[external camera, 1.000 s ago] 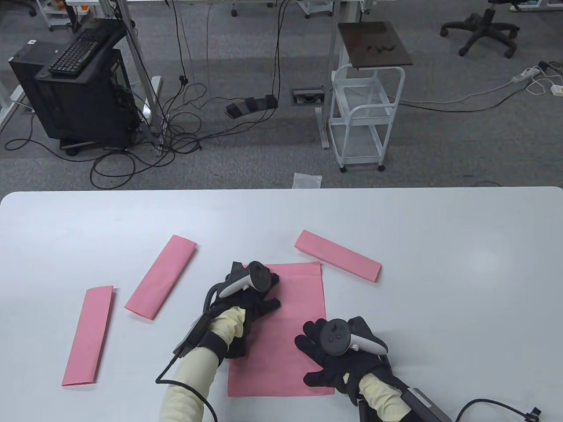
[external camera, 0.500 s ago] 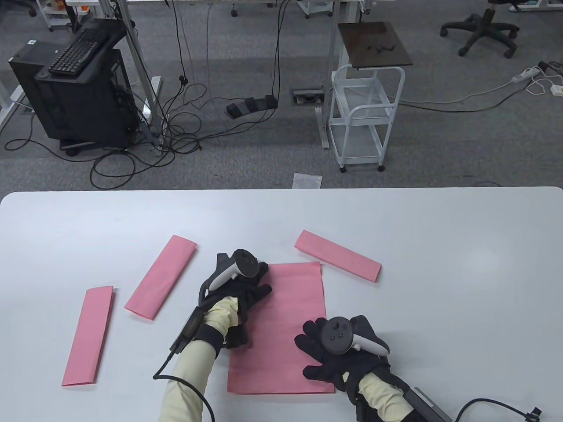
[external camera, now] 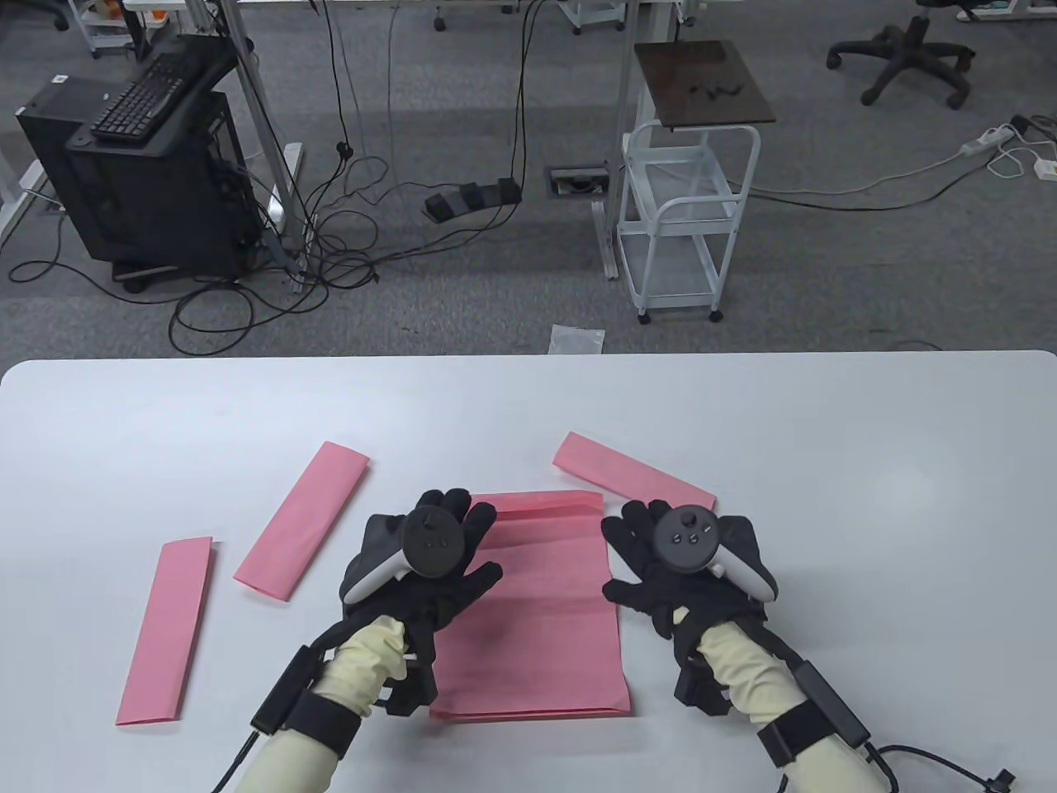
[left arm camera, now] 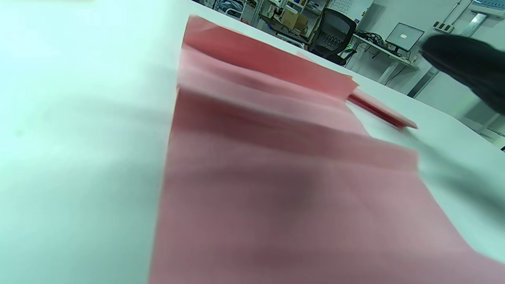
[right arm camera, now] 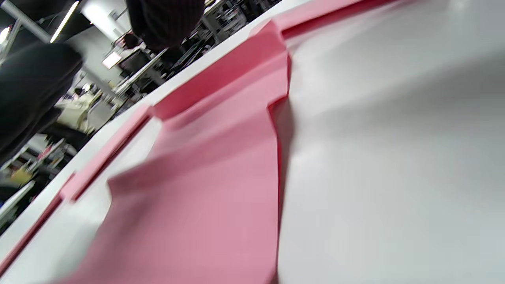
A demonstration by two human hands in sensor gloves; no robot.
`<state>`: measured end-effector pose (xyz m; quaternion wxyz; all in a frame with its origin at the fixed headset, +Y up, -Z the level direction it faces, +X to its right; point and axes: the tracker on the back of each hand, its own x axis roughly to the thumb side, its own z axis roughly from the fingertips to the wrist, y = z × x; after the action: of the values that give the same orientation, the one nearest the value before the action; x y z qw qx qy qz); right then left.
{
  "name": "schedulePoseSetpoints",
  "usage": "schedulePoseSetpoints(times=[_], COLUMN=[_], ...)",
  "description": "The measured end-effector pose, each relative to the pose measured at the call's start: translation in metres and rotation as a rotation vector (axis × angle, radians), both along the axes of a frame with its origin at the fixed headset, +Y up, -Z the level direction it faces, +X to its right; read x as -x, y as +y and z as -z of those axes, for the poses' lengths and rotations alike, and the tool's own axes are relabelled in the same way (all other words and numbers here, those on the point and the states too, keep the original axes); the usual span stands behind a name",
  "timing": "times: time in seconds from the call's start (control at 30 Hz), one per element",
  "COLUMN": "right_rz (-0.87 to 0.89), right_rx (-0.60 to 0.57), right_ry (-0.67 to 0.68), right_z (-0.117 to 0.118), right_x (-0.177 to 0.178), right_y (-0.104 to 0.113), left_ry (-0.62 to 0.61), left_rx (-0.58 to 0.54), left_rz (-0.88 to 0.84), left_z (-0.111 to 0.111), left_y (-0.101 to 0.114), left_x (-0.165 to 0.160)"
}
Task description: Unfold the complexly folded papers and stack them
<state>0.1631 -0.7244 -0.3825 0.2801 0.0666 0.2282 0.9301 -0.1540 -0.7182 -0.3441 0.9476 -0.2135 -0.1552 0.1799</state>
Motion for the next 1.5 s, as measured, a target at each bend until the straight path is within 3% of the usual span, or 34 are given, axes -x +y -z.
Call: schedulePoseSetpoints(times=[0.17,0.33,0.47,0.53,0.6,0.8,1.07,1.33,1.5], right_rz=[-0.021,-0.112,-0.187,-0.201,-0.223,-0.241,-0.362,-0.282,-0.281], right_rx=[0.027,0.069,0.145,0.179,0.211,0.267,0.134,0.127,-0.004], right_ry=[-0.138,-0.248,-0.281,-0.285,-0.277,-0.27,-0.245,-0.262,-0.268], right_z=[0.044,0.086,0.108,0.117,0.125,0.134,0.138,0.134,0.122], right_x=[-0.007,-0.006,-0.006,-0.005,-0.004,-0.002,0.008,0.003,-0.006], right_y=[0.003,-0.008,-0.024,-0.031,-0.038,-0.058,-0.045,-0.038,-0.023], left_ry=[0.014,0.047,0.114,0.146,0.178,0.163,0.143,0.121,0.118], left_rx=[0.01,-0.023,-0.045,0.005,-0.044,-0.039,-0.034,-0.023,-0.018], left_rz=[-0.004,0.003,-0.118,-0.137,-0.149,-0.154,-0.128,-0.115,-0.098], left_z=[-0.048,-0.09,-0.103,-0.102,-0.102,-0.101,-0.101,-0.102,-0.103], left_y=[-0.007,-0.014,-0.025,-0.025,-0.021,-0.021,-0.024,-0.028,-0.03], left_x=[0.005,0.012,0.021,0.025,0.029,0.032,0.029,0.025,0.023])
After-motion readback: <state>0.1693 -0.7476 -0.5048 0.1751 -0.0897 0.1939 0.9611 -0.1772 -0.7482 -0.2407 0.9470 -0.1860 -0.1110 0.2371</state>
